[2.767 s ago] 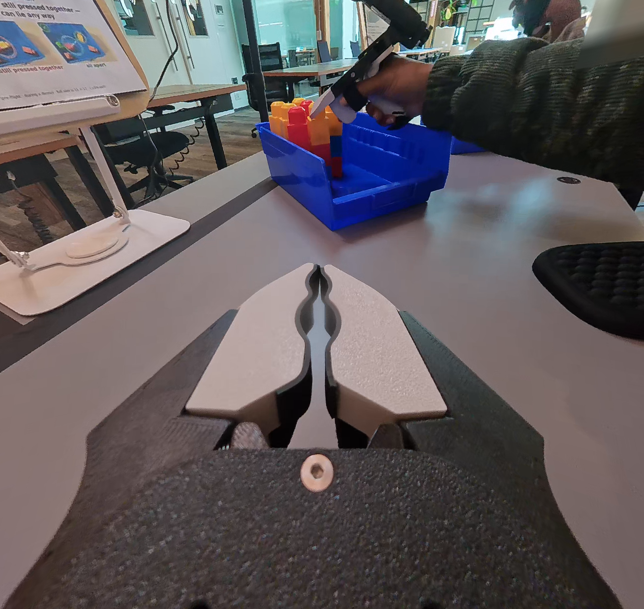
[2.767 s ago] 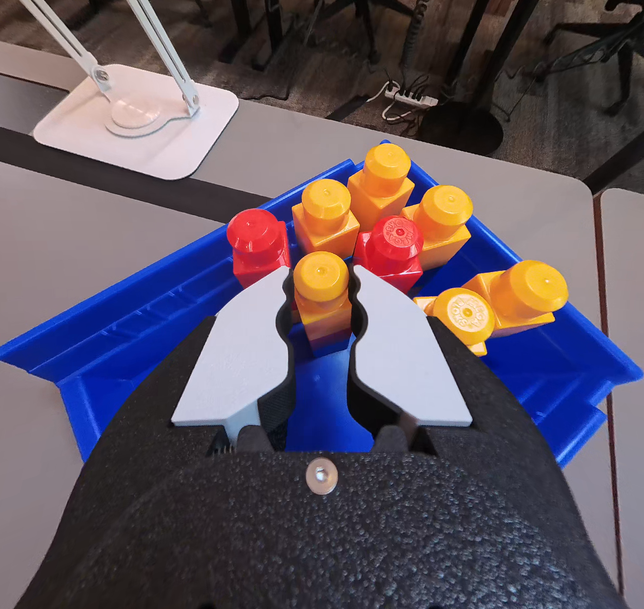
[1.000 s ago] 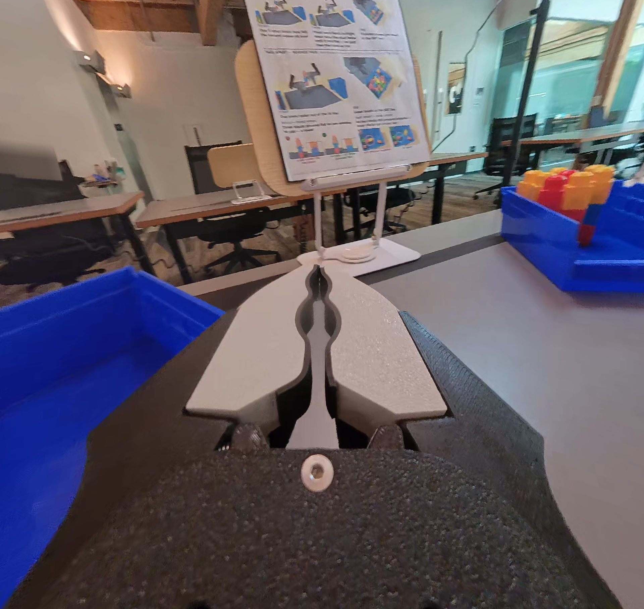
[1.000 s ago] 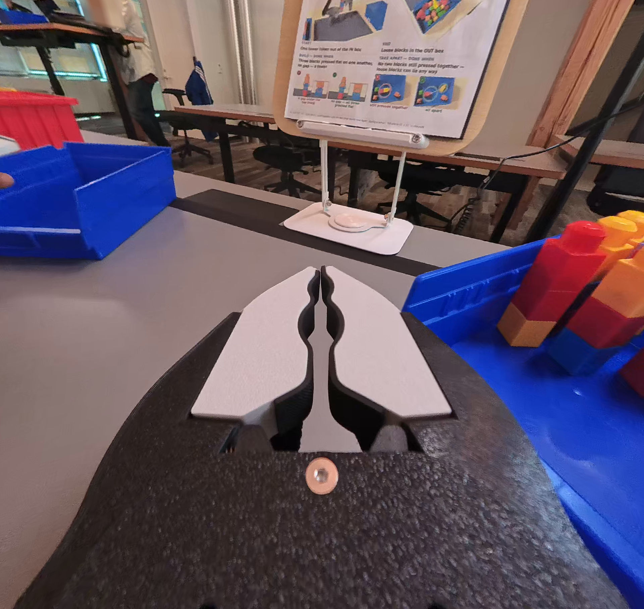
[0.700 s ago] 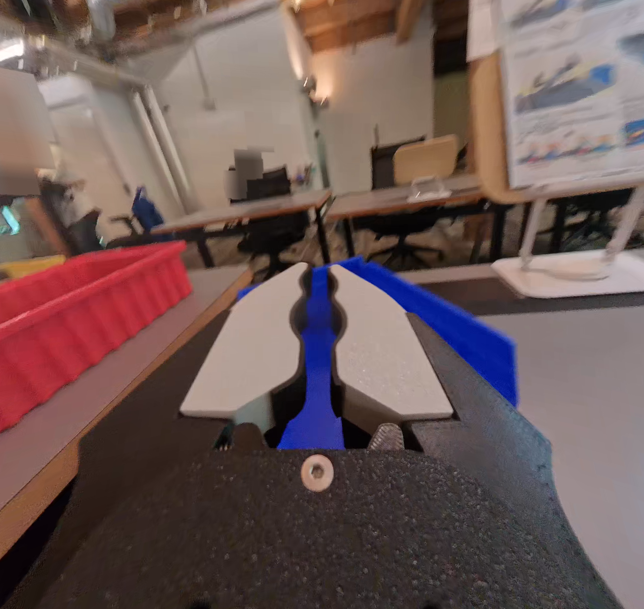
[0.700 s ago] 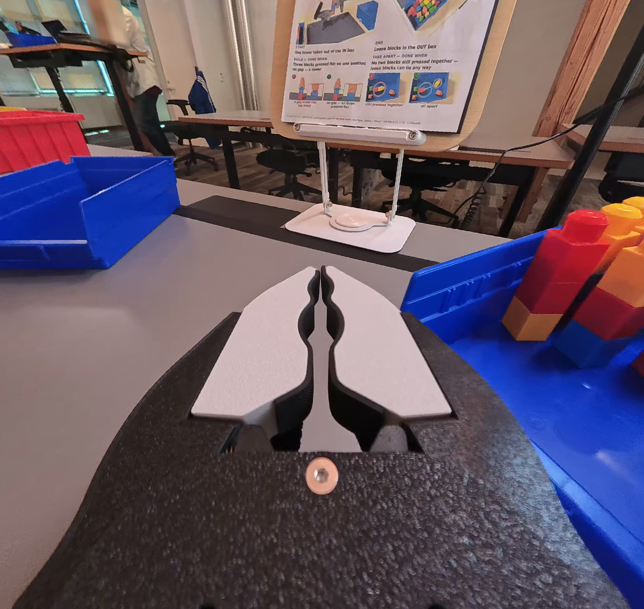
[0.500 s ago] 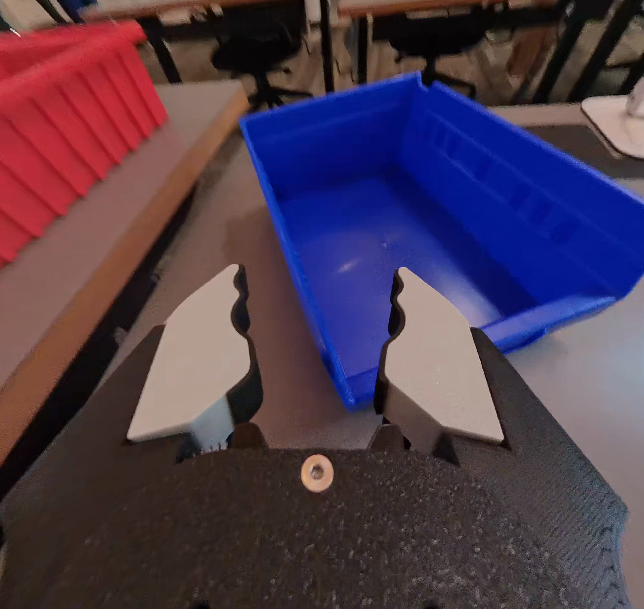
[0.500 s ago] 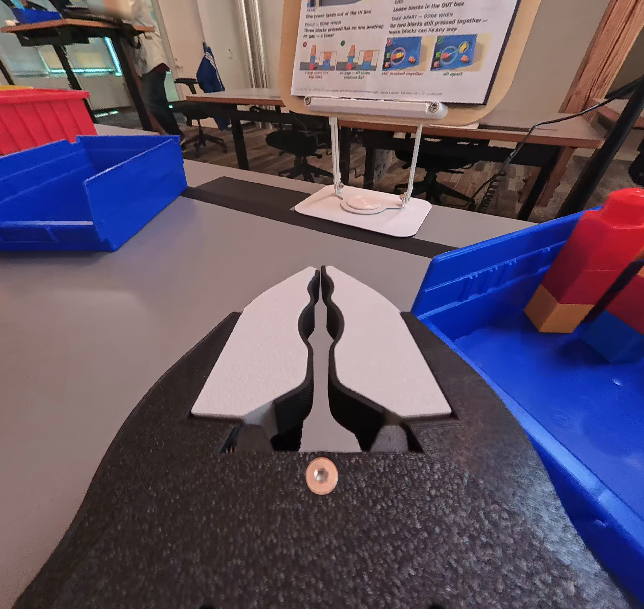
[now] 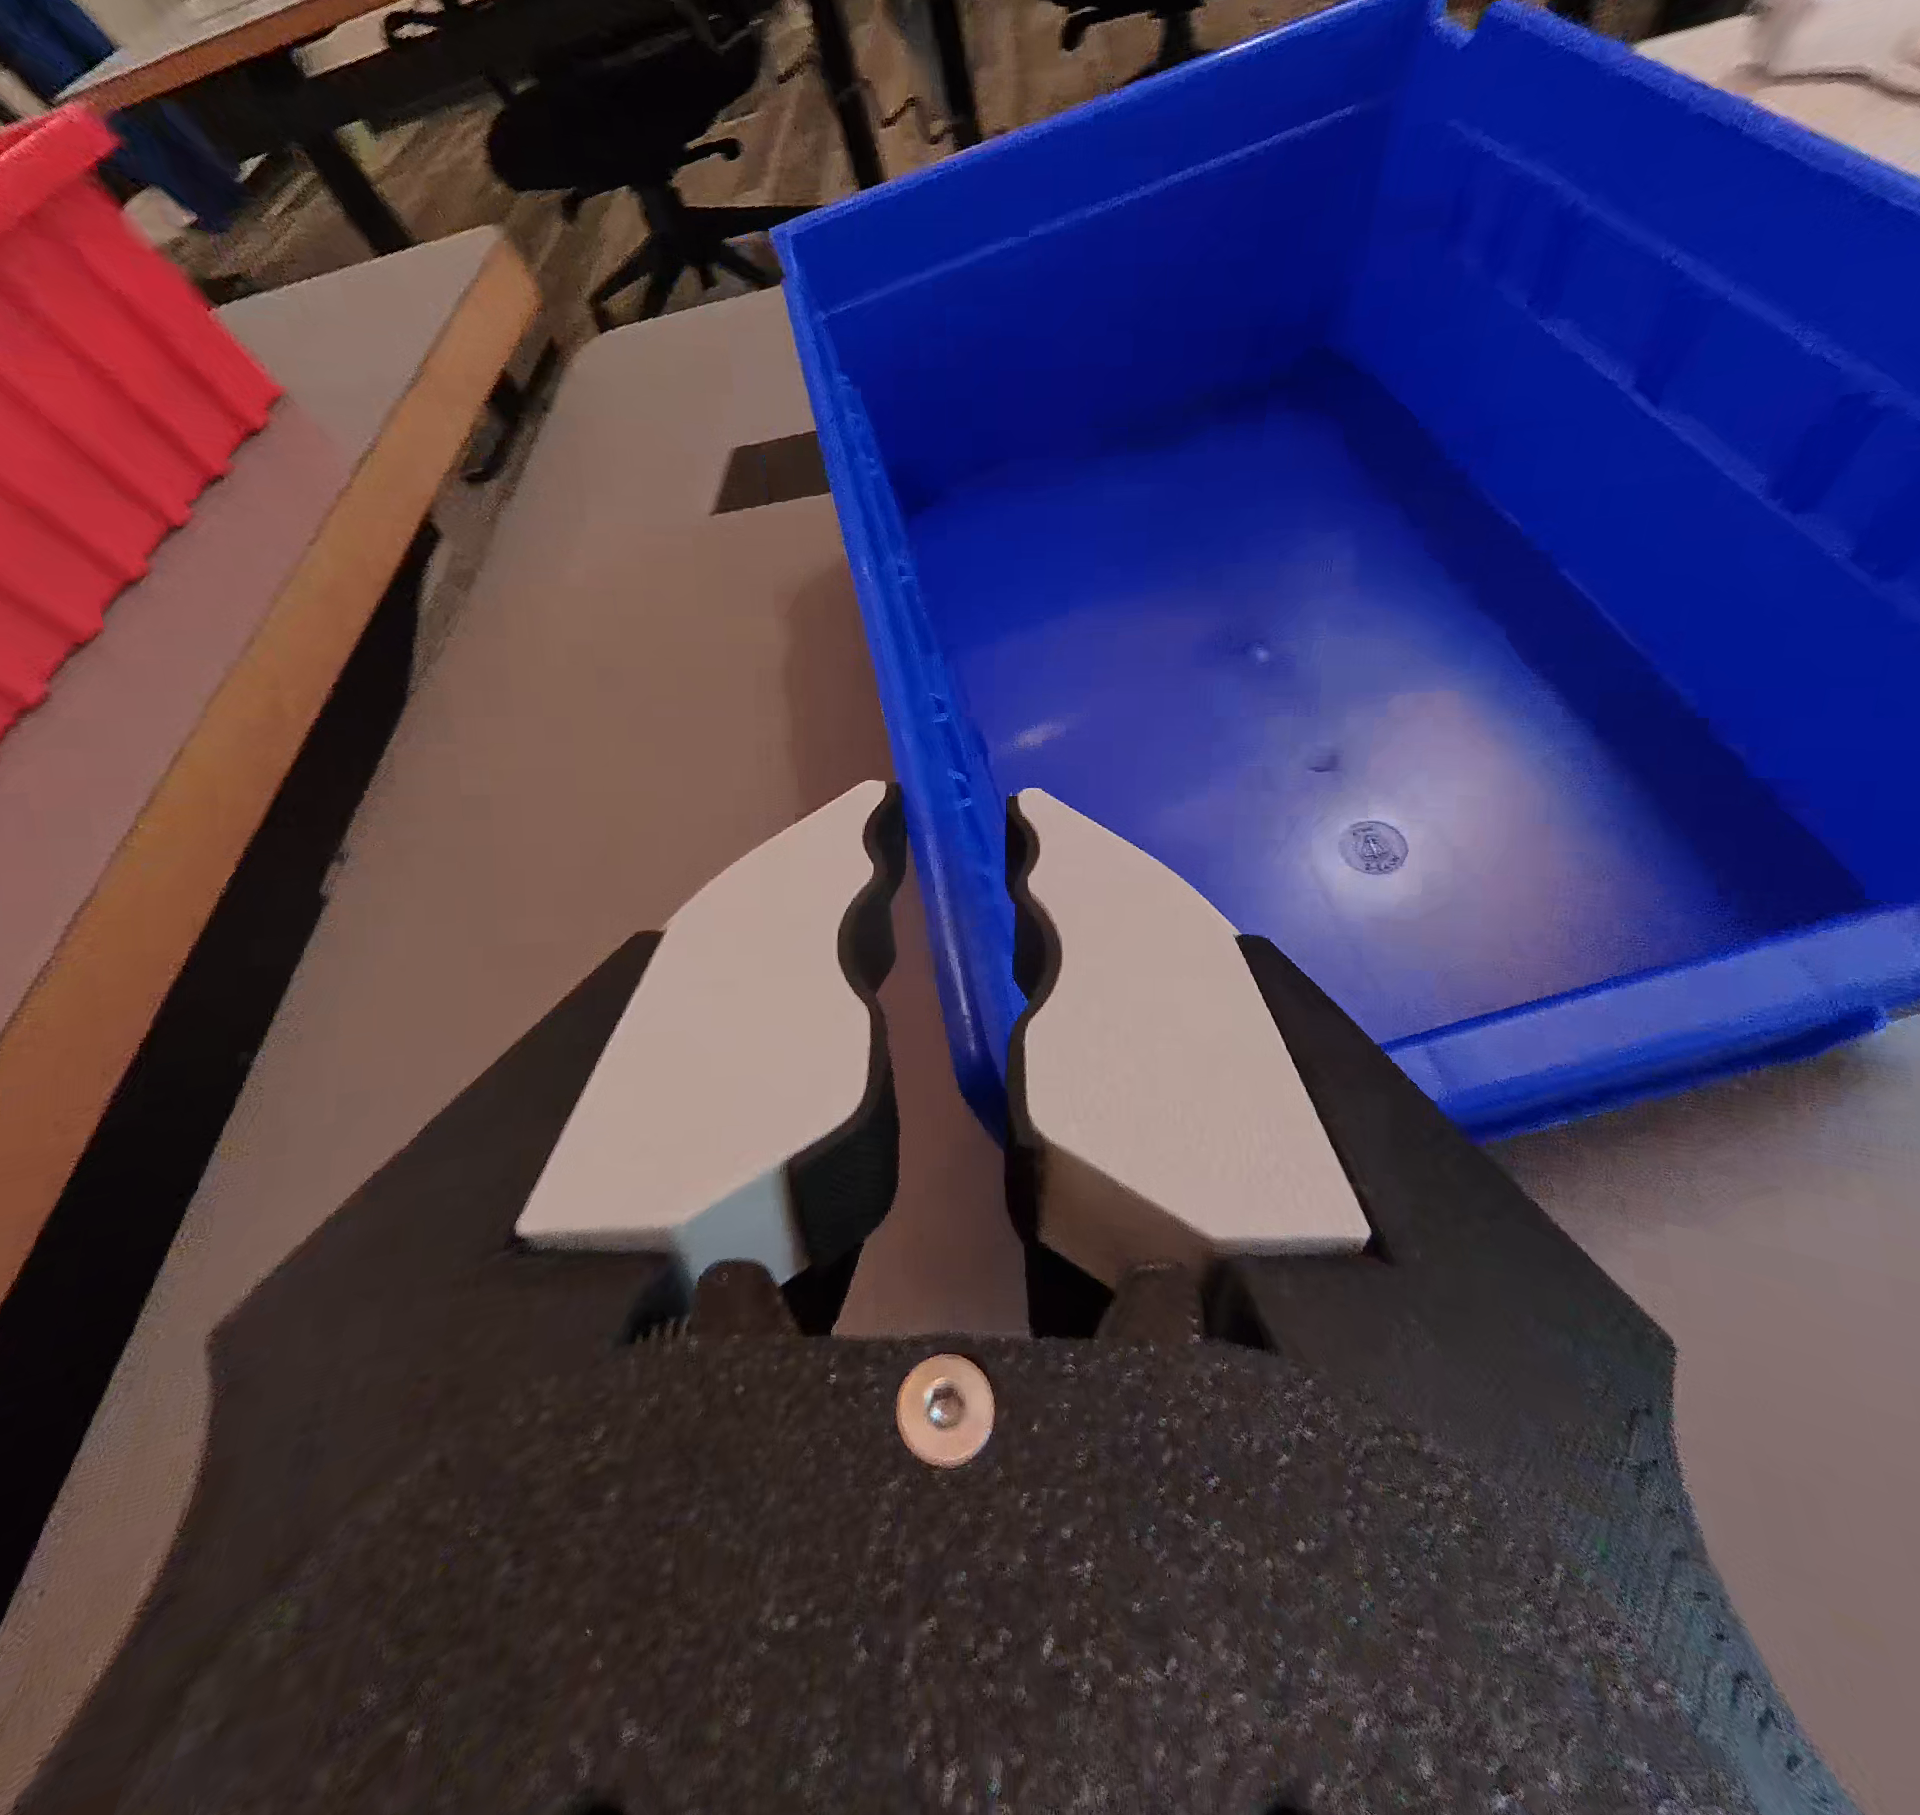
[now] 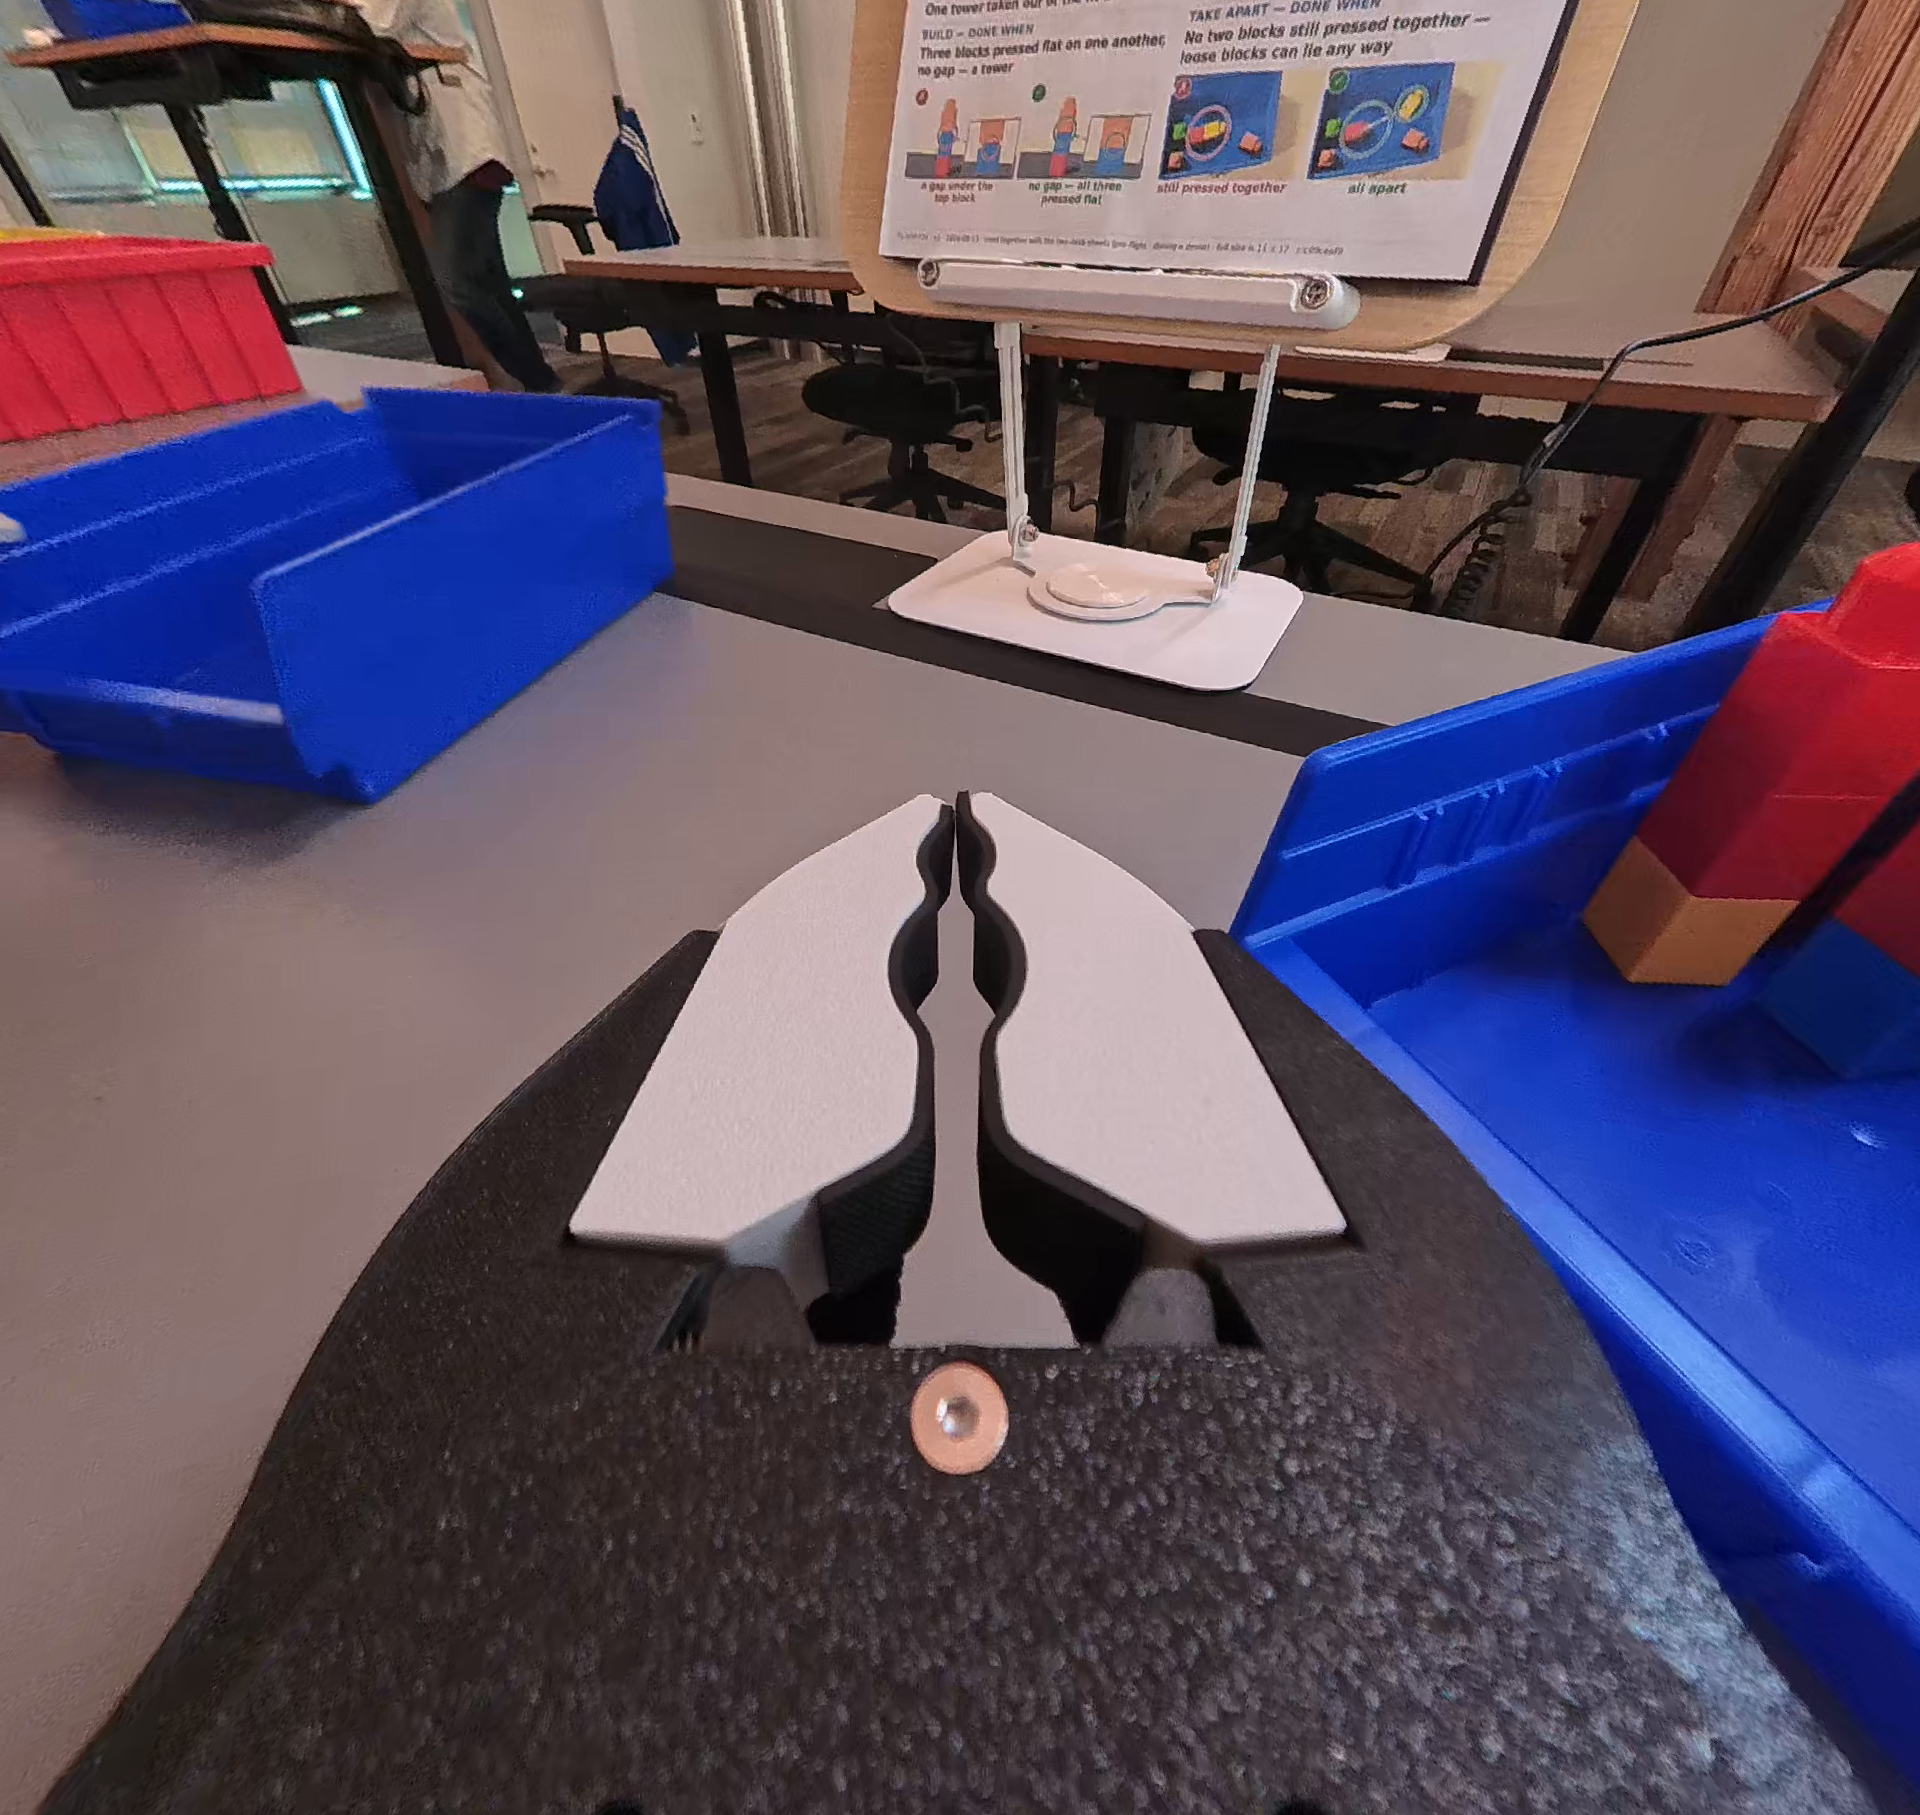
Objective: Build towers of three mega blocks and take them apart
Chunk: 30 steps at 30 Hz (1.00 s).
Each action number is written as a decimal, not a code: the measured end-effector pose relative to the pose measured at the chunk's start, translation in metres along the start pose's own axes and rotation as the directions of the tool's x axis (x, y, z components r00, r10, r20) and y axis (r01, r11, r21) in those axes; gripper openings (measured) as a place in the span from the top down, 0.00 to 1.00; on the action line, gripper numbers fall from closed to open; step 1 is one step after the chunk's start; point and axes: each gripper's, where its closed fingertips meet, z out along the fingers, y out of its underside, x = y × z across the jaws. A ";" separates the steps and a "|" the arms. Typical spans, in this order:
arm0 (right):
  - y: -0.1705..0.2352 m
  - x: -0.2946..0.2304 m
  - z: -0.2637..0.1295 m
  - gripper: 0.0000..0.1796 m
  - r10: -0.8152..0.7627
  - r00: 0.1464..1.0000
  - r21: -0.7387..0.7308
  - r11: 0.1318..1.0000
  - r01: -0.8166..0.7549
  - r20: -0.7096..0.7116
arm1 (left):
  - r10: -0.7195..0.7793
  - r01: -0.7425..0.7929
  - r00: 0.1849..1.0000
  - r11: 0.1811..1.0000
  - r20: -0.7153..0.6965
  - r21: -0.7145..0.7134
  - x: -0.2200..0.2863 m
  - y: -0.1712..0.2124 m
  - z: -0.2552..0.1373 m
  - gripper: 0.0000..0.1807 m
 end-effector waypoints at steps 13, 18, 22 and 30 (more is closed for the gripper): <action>0.000 -0.003 0.000 1.00 -0.007 1.000 -0.005 1.000 0.007 0.022 | 0.393 -0.341 0.886 0.912 -0.248 0.228 0.183 -0.024 -0.033 0.84; 0.003 -0.010 0.001 1.00 -0.061 0.998 -0.026 0.998 0.062 0.034 | 0.348 -0.302 0.888 0.934 -0.299 0.189 0.180 -0.022 -0.037 0.89; 0.002 -0.007 0.001 1.00 -0.050 0.998 -0.021 0.999 0.051 0.024 | 0.278 -0.241 0.920 0.957 -0.275 0.162 0.160 -0.022 -0.027 0.93; 0.002 -0.003 0.000 1.00 -0.032 0.999 -0.019 0.999 0.032 0.010 | -0.251 0.296 0.905 0.951 -0.344 0.084 0.109 -0.026 -0.003 0.97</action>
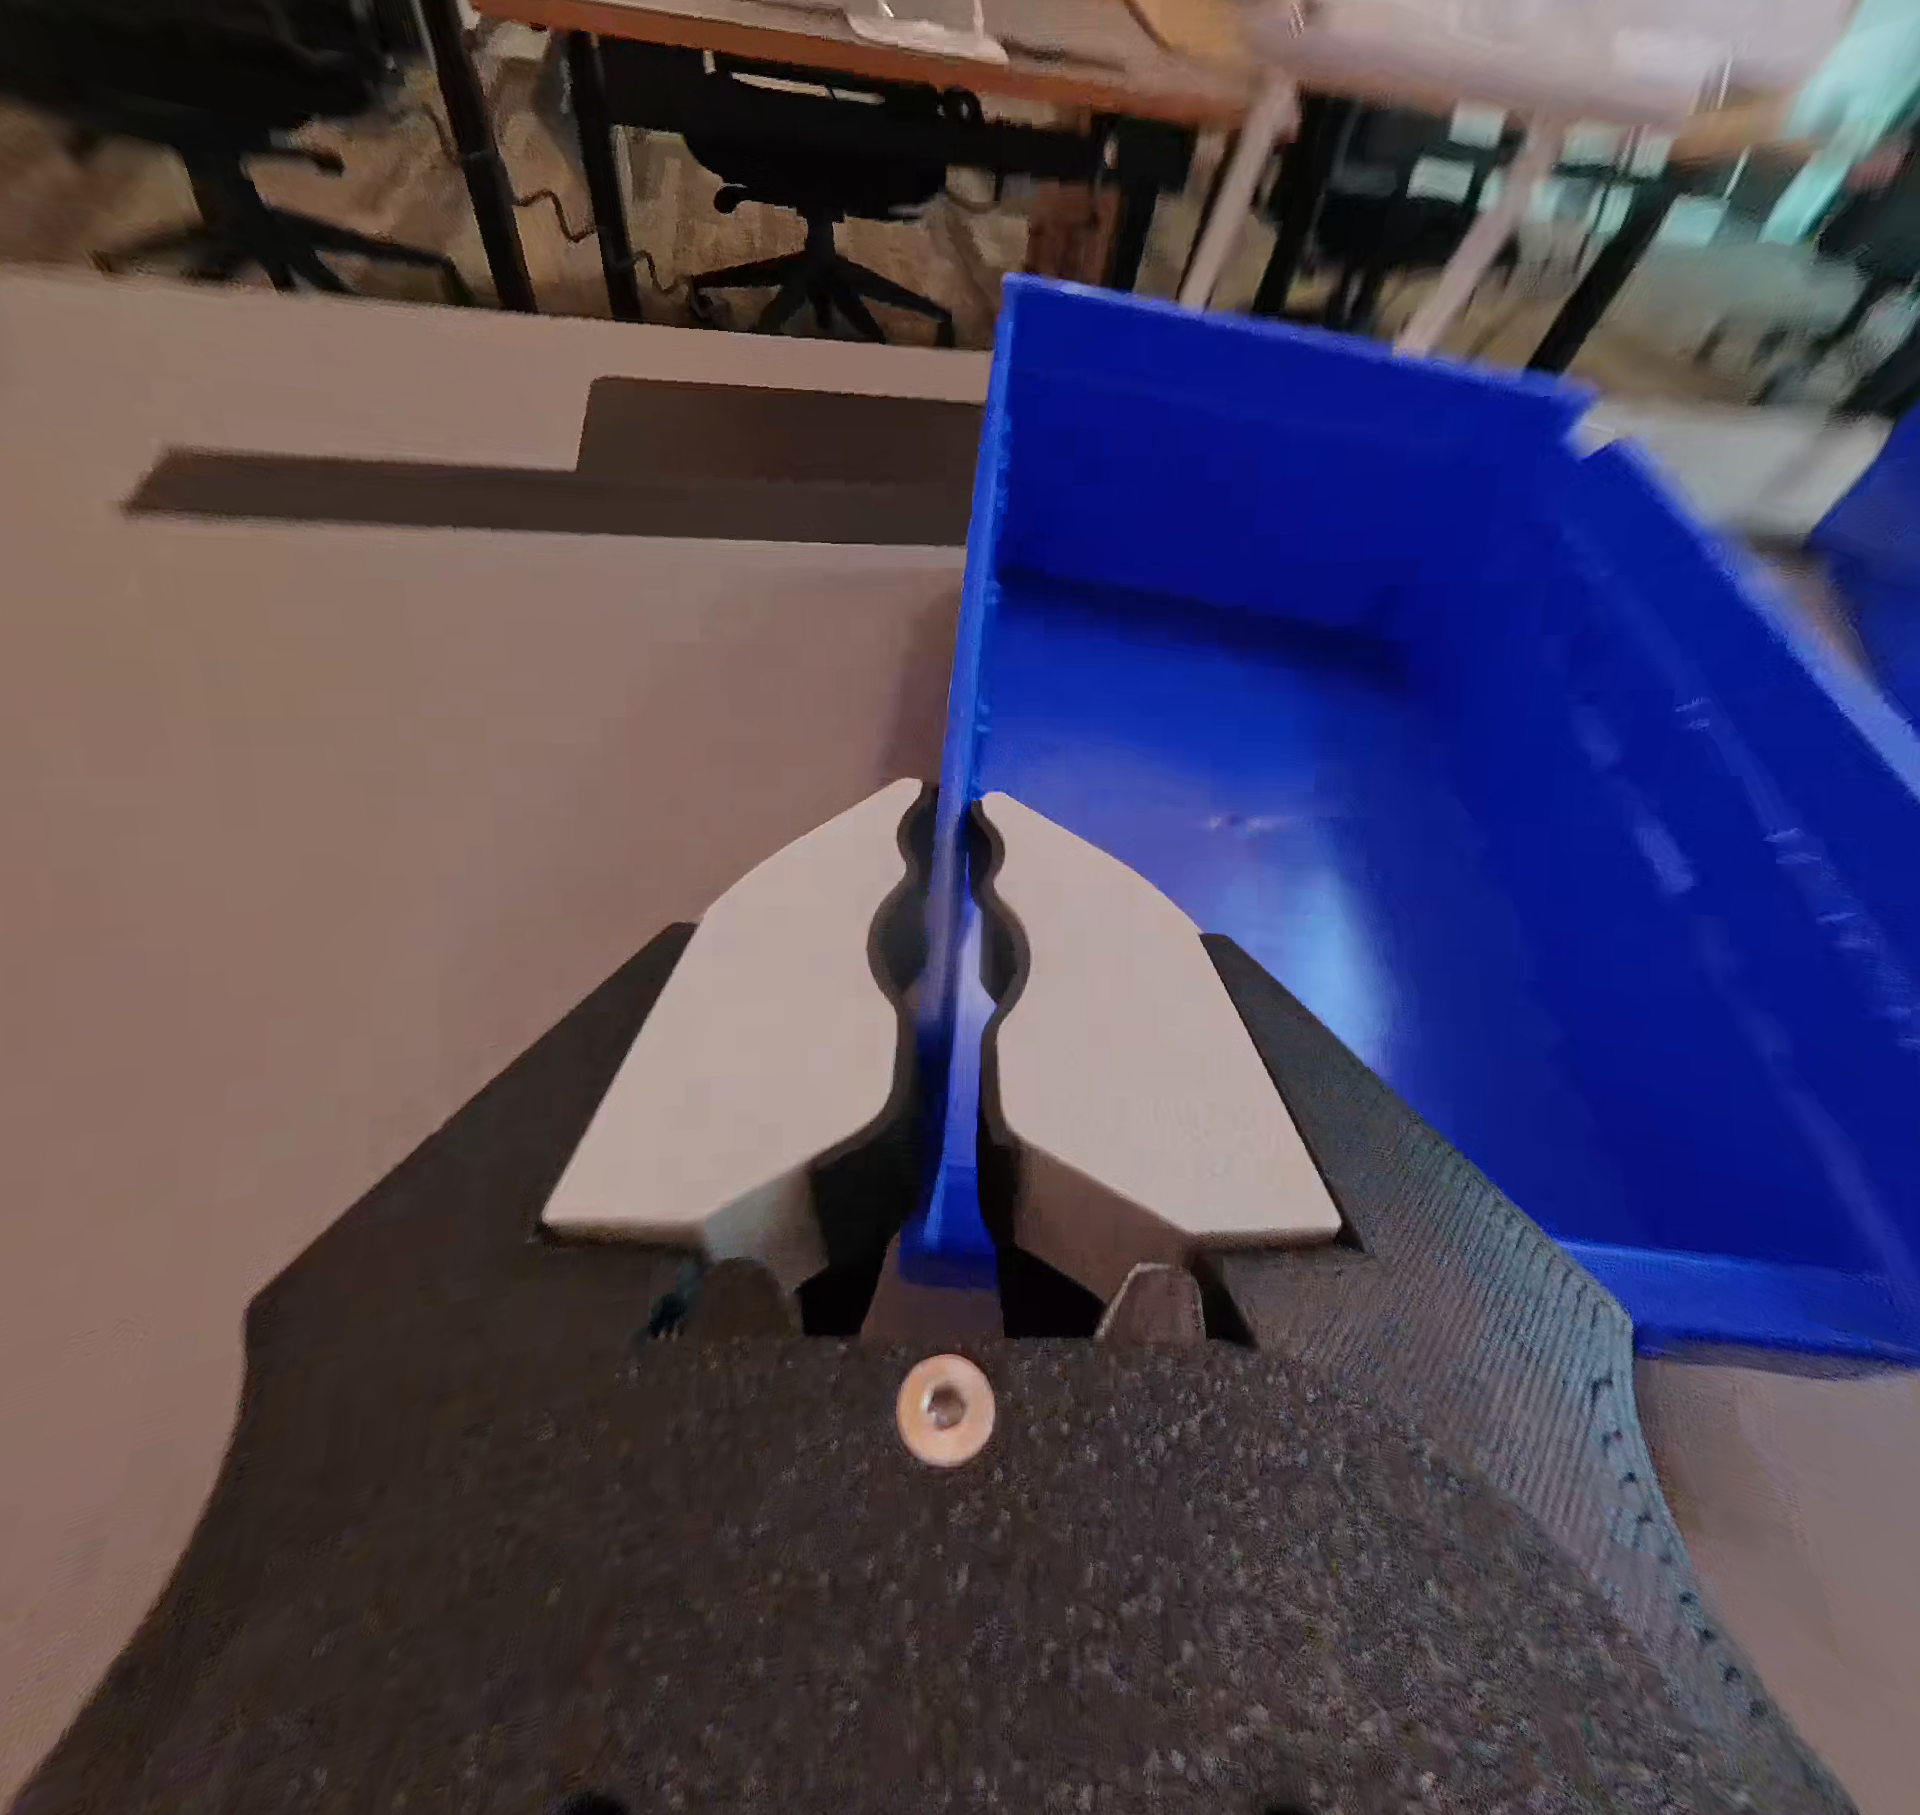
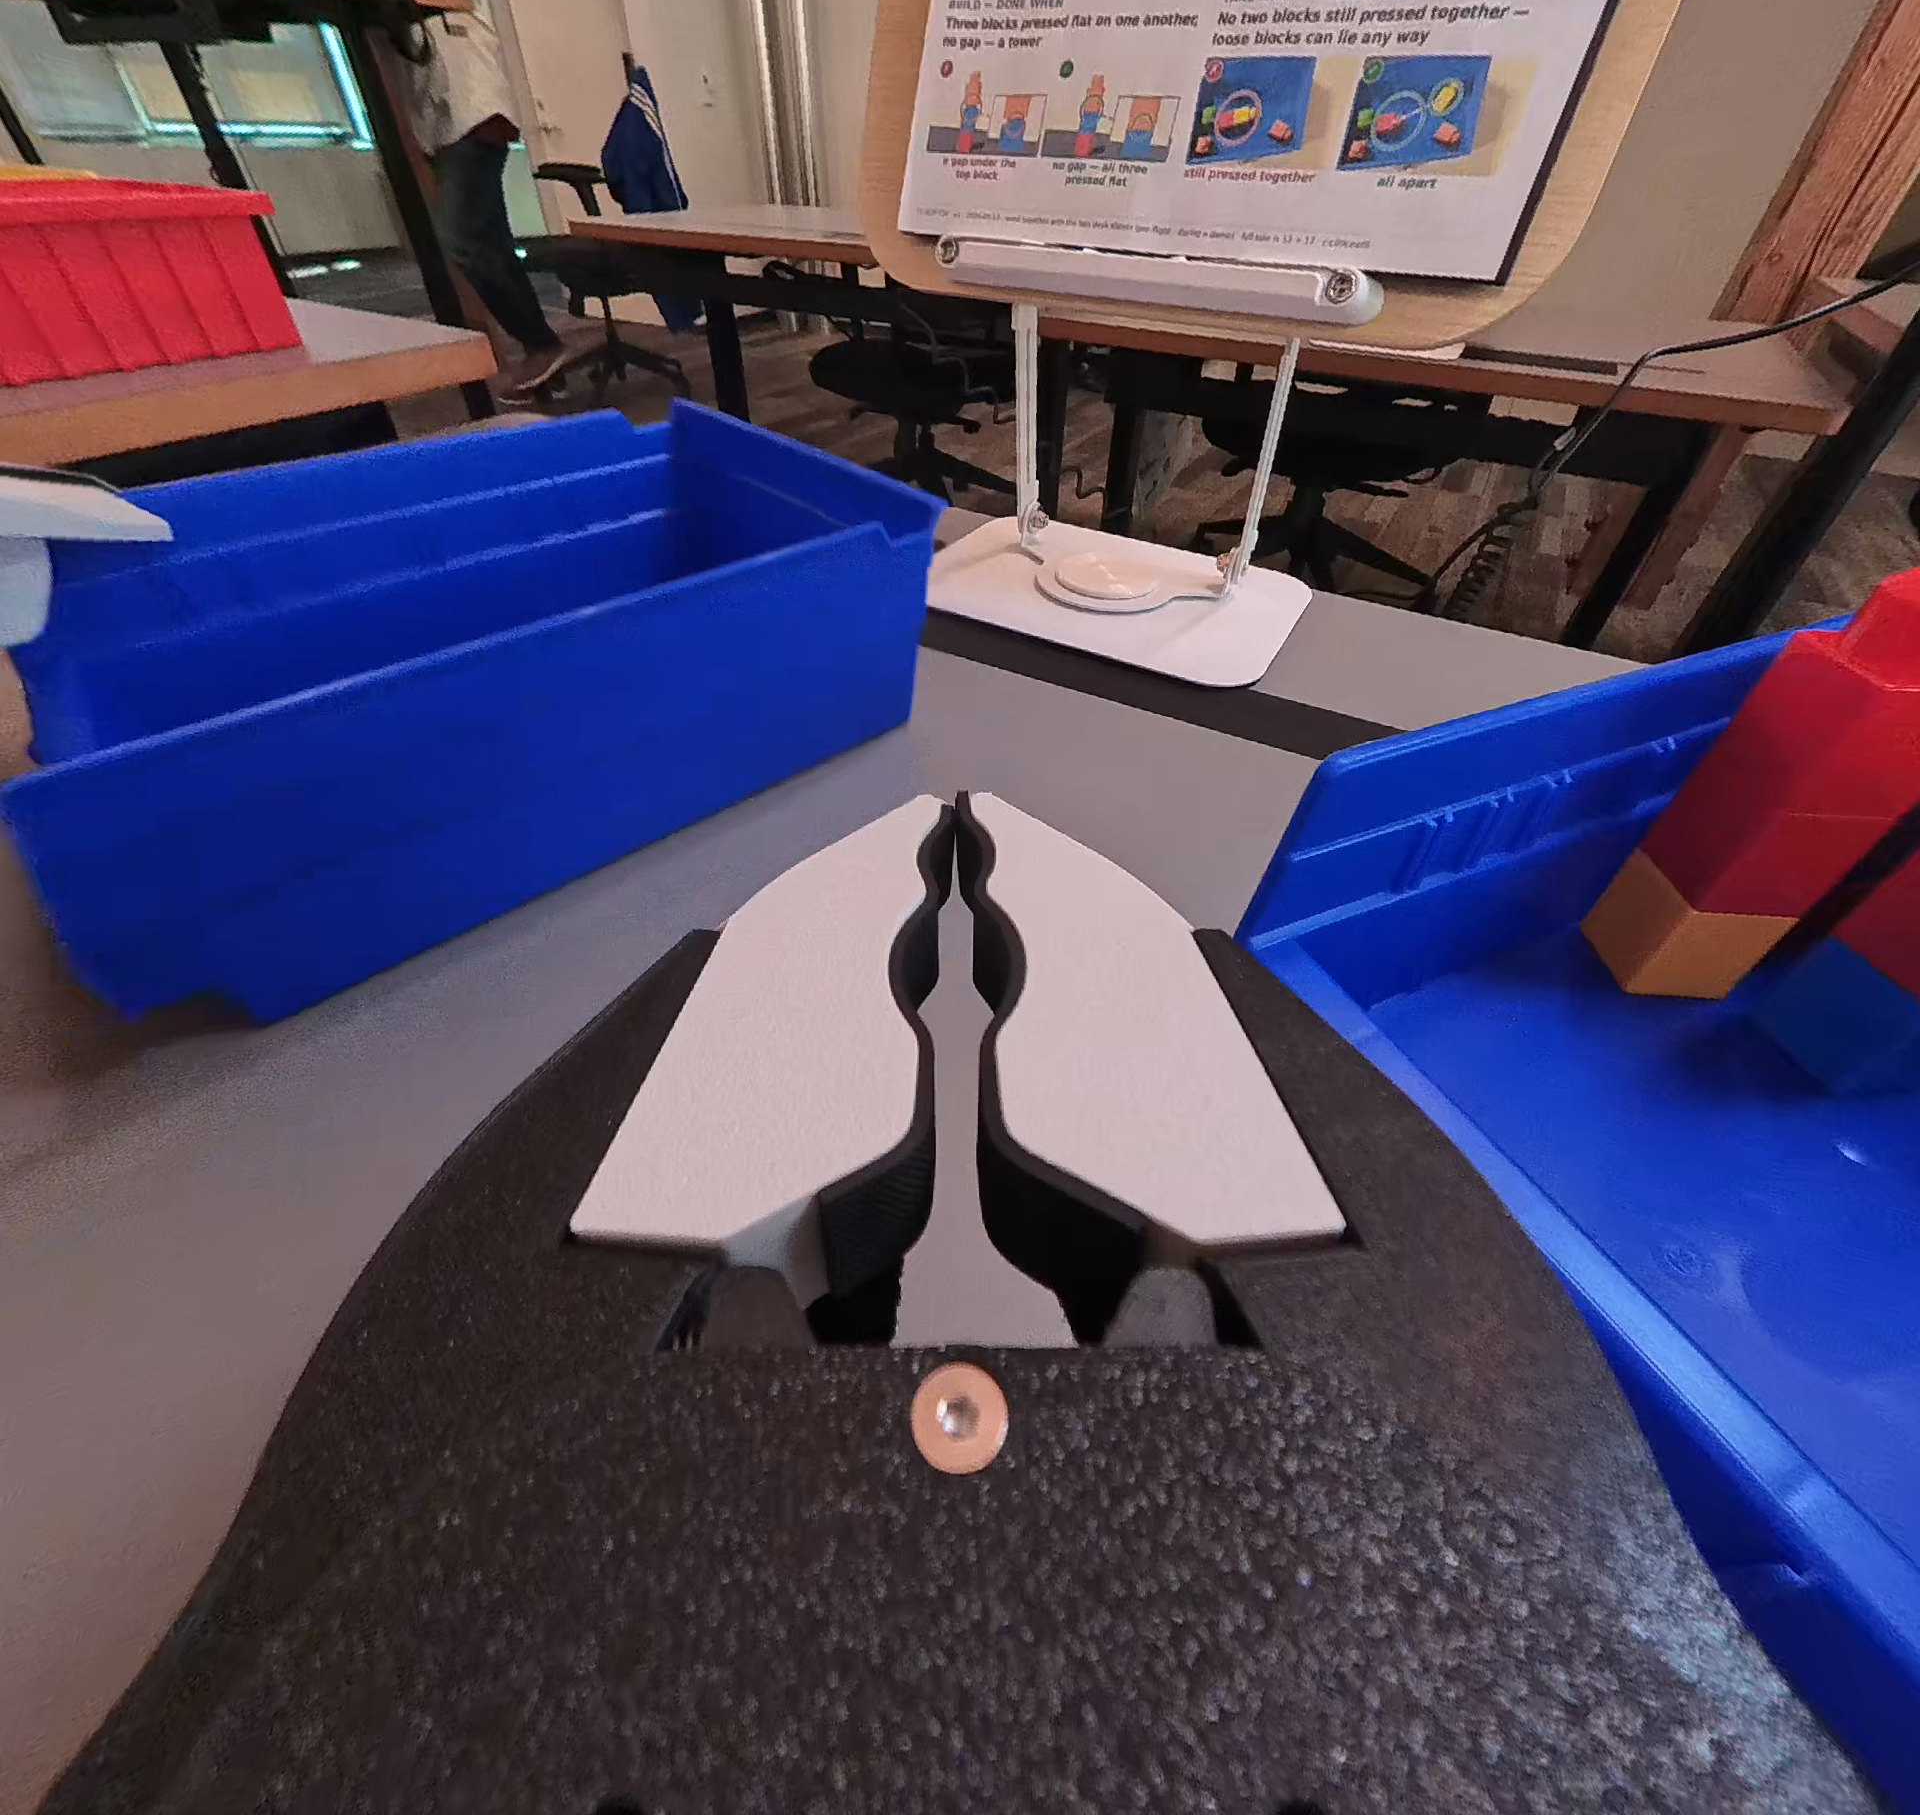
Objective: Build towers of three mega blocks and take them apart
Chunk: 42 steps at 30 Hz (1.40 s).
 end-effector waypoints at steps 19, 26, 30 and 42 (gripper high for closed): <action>-0.017 0.016 -0.011 0.93 -0.009 0.995 0.017 1.000 0.010 -0.095 | 0.033 -0.020 0.977 0.998 -0.211 0.064 0.079 0.004 0.004 0.83; -0.039 0.136 -0.100 0.59 0.013 0.870 -0.084 0.995 -0.062 -0.494 | 0.159 -0.141 0.947 0.986 -0.280 0.084 0.101 0.008 0.006 0.80; 0.035 0.176 -0.117 0.52 0.121 0.829 -0.244 0.924 -0.296 -0.547 | 0.200 -0.186 0.955 0.979 -0.218 0.086 0.102 0.003 0.023 0.82; 0.080 0.214 -0.096 0.87 0.098 0.800 -0.338 0.871 -0.357 -0.592 | 0.029 -0.017 0.995 0.993 -0.094 0.120 0.062 -0.011 0.040 0.94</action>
